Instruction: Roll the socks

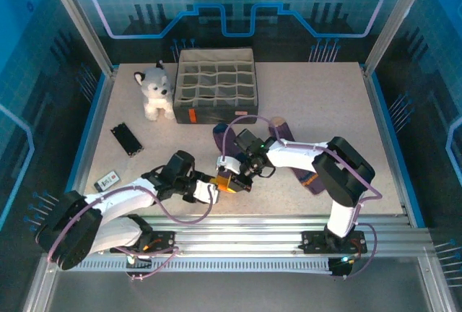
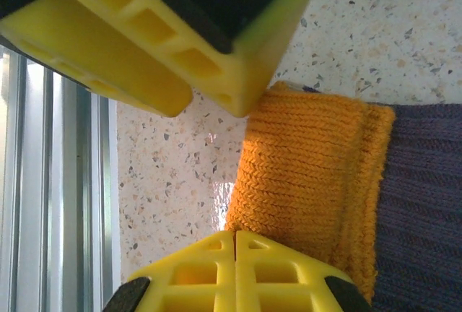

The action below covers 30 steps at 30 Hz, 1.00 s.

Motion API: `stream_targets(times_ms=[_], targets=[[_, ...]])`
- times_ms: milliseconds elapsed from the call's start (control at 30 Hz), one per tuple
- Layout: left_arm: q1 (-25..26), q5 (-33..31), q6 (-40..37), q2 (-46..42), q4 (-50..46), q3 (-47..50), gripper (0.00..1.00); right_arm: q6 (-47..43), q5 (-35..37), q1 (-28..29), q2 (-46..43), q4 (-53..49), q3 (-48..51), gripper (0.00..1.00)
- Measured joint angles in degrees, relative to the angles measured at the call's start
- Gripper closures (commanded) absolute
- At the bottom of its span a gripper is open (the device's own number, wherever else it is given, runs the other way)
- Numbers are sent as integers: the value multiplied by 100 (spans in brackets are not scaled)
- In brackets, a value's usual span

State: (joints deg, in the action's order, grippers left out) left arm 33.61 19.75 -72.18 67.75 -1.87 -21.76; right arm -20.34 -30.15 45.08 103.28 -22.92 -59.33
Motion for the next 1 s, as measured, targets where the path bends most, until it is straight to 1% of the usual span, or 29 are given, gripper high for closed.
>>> stream_targets(times_ms=[333, 600, 1000], targets=[[0, -155, -133, 83, 804, 0, 53, 0, -289, -129, 153, -170, -57, 100], [114, -201, -295, 103, 861, 15, 53, 57, -382, -214, 219, -216, -120, 100], [146, -264, -450, 474, 863, 15, 54, 111, -542, -295, 219, -219, -122, 100]])
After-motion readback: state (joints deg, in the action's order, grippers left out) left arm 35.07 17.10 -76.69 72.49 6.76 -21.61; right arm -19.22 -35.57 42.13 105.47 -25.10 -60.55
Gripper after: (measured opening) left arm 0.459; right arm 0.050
